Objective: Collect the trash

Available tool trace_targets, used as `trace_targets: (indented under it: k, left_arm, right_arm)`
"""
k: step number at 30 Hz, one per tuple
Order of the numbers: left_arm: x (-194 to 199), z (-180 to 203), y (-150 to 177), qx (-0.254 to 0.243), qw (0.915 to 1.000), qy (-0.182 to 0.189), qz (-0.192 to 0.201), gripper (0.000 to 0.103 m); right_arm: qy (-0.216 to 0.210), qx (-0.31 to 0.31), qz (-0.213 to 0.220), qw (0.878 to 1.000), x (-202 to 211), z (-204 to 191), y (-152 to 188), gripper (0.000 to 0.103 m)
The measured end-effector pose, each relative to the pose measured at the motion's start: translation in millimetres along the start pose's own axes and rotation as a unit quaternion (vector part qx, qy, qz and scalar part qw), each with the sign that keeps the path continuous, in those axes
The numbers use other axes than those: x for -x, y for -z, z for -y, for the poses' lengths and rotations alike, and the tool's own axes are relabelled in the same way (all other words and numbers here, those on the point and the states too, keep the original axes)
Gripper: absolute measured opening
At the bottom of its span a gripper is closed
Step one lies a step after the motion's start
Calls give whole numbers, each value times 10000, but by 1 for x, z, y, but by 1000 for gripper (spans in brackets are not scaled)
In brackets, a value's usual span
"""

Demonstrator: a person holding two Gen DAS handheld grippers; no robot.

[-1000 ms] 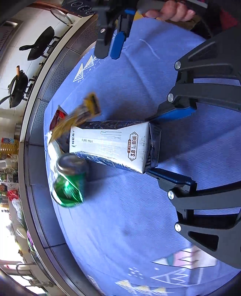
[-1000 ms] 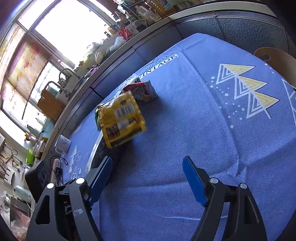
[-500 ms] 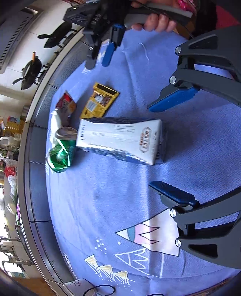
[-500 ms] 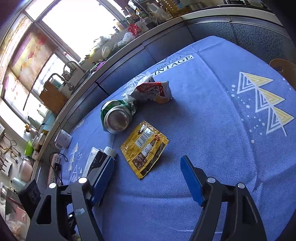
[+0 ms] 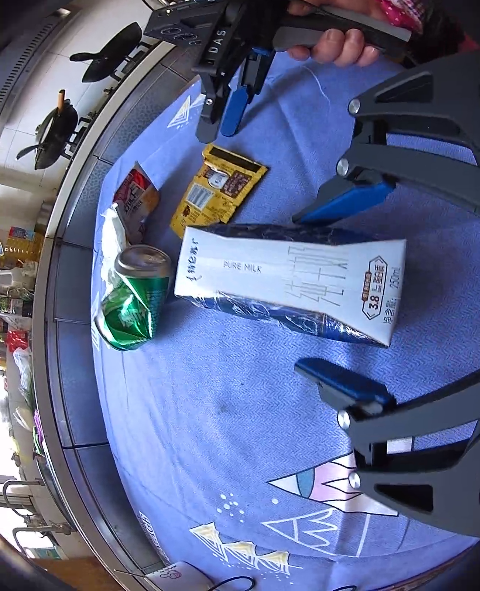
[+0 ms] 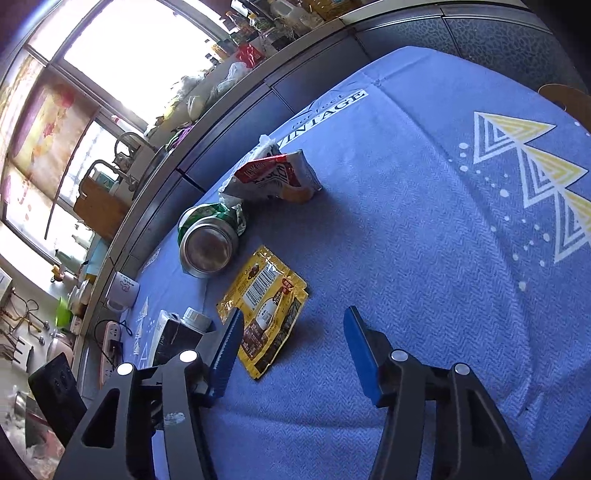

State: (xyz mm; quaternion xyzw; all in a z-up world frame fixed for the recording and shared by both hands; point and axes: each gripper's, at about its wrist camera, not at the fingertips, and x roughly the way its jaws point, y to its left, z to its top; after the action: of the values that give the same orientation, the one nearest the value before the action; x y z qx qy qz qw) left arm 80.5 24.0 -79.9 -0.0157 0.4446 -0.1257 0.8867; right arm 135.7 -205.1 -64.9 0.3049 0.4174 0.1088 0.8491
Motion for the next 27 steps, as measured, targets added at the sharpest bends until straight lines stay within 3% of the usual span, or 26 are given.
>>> trace_targets:
  k: [2,4,6,7,8,12,21,27]
  left_arm:
    - [-3,-2,2,50,9999,100,-79,56]
    - [-4,-2,4,10,9999,47,-88,54]
    - [-4,0,5,-38,10000,-16,-71,52]
    - [-4,0,5,-32,10000,-18,-69,52]
    - [-4,-1,5,-14,10000,-13,-69,52]
    - [-3,-6,6,94,9999,45,-76,51]
    - [5,-1,10,177,9997,161,-93,50]
    - [3,9,10,119,9997,156,-169,50]
  right_arm:
    - [-12,74,-4,10000,-6,-5,-1,57]
    - [-64,157,-54,9998,-13,-13,-1,54]
    - [-193,265,-266,9991,-24,-20,2,31]
    - [-234,310,-420,9984,-32,-24,5,13]
    - [-250,337,-532,9977,-37,-26,7,2]
    - [-341,398,-499,9974,-33,-31,13,1]
    - [-472,702,-95,9964,28,-29,27,1]
    - [-604,756,-372,9946,49,-21,55,1]
